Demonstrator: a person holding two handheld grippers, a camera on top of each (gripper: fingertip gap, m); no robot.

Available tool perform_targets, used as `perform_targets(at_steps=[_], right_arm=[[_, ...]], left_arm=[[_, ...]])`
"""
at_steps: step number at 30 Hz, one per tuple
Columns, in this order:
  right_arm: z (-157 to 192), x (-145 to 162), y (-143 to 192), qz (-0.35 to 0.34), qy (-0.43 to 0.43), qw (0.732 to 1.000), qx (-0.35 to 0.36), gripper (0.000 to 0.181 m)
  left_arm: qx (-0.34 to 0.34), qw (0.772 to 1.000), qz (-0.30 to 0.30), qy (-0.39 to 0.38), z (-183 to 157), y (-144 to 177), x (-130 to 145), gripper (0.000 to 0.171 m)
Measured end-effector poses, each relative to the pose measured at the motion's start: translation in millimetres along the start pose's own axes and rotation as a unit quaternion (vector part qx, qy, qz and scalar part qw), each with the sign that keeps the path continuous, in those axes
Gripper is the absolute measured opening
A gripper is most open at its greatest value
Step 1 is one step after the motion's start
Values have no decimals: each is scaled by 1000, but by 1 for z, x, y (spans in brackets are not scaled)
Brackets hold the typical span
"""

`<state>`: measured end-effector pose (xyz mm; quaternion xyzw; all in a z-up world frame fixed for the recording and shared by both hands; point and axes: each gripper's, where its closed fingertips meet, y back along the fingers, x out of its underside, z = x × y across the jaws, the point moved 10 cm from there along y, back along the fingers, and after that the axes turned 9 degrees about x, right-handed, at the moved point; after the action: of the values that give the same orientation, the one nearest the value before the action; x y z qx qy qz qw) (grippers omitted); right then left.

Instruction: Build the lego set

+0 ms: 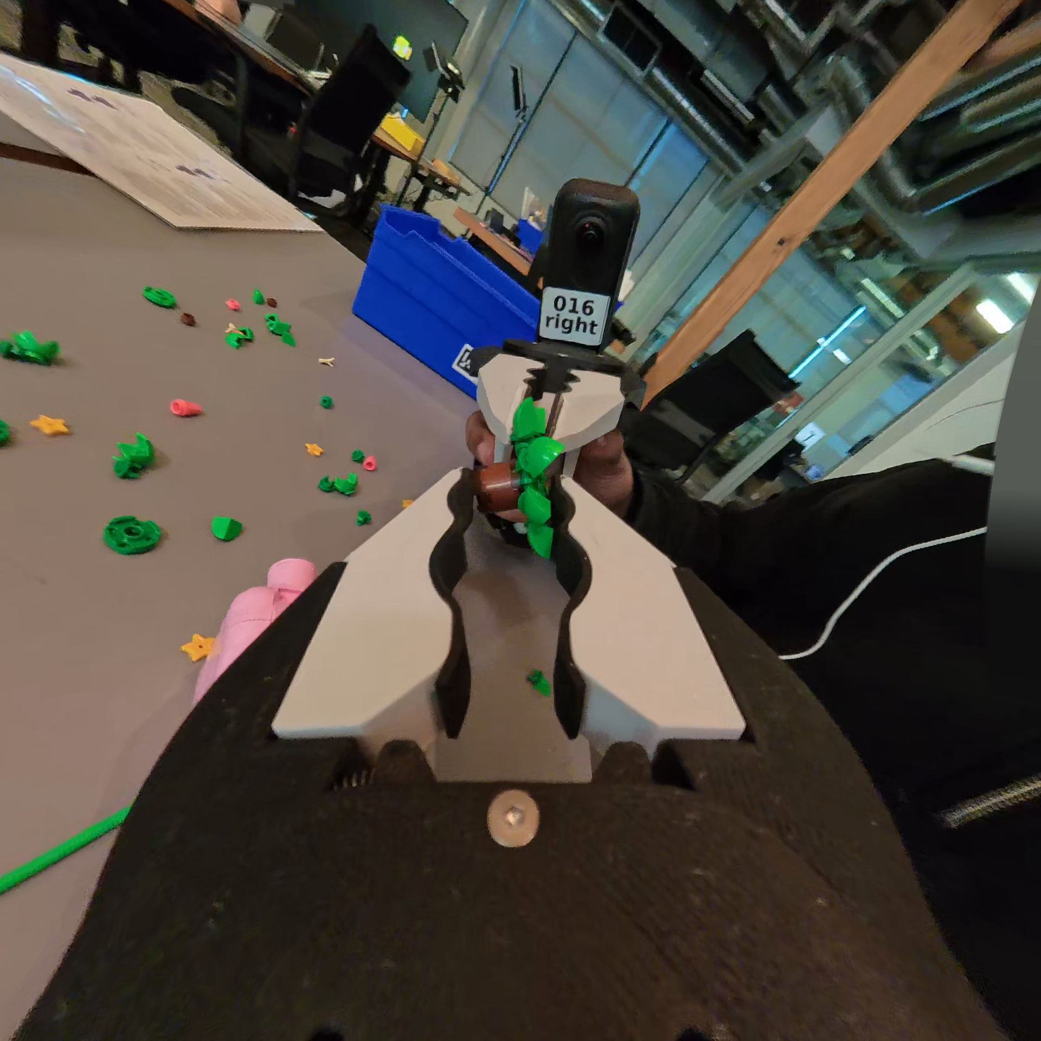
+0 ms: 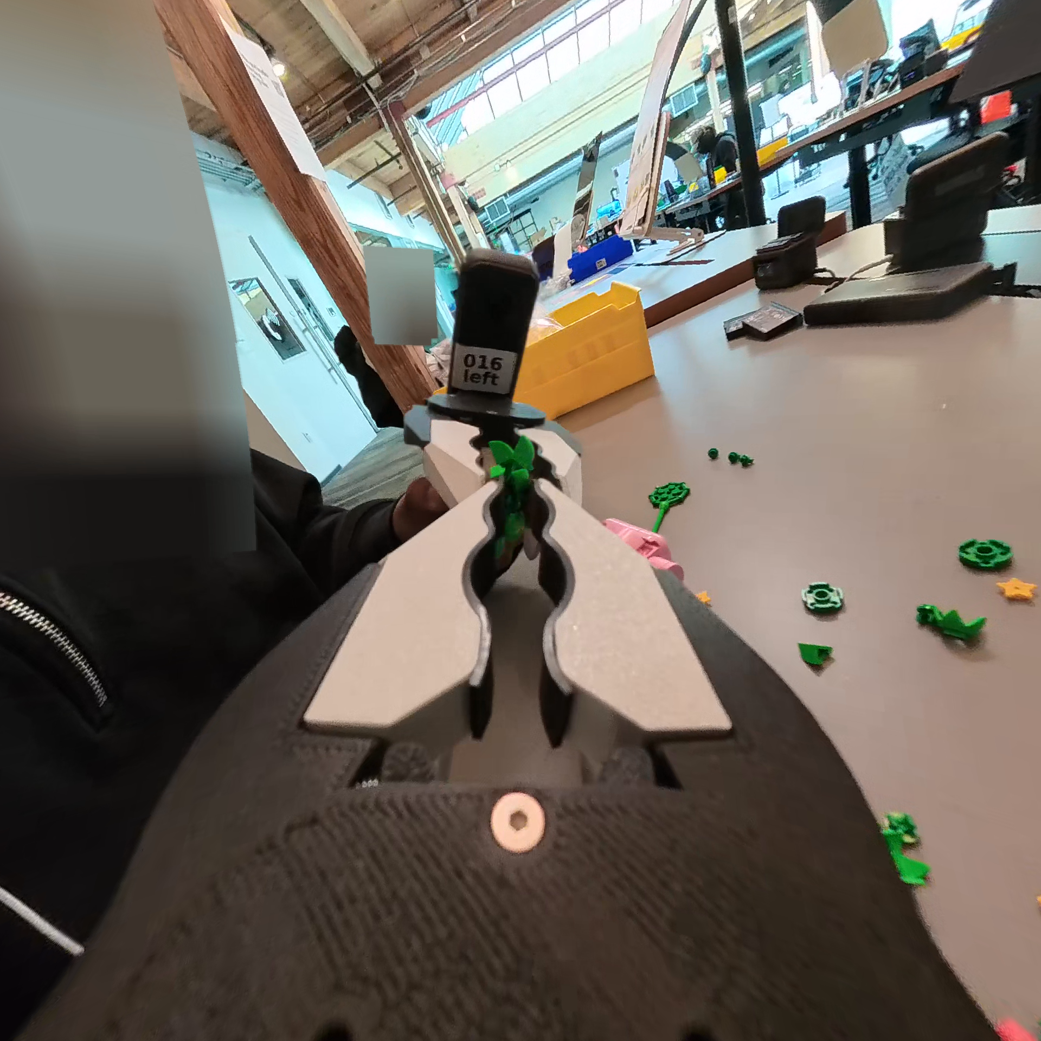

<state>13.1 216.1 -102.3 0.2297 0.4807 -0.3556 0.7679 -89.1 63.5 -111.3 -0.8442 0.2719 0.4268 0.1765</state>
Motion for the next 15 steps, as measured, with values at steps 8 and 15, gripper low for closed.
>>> perform_targets(at_steps=[8,15], right_arm=[[1,3,-1,13,48,999,12,2],[5,-6,7,-12,133,990,46,31]], left_arm=[[-2,999,-38,21,4,10,-4,20],[-47,998,29,-25,1,1,1,20]])
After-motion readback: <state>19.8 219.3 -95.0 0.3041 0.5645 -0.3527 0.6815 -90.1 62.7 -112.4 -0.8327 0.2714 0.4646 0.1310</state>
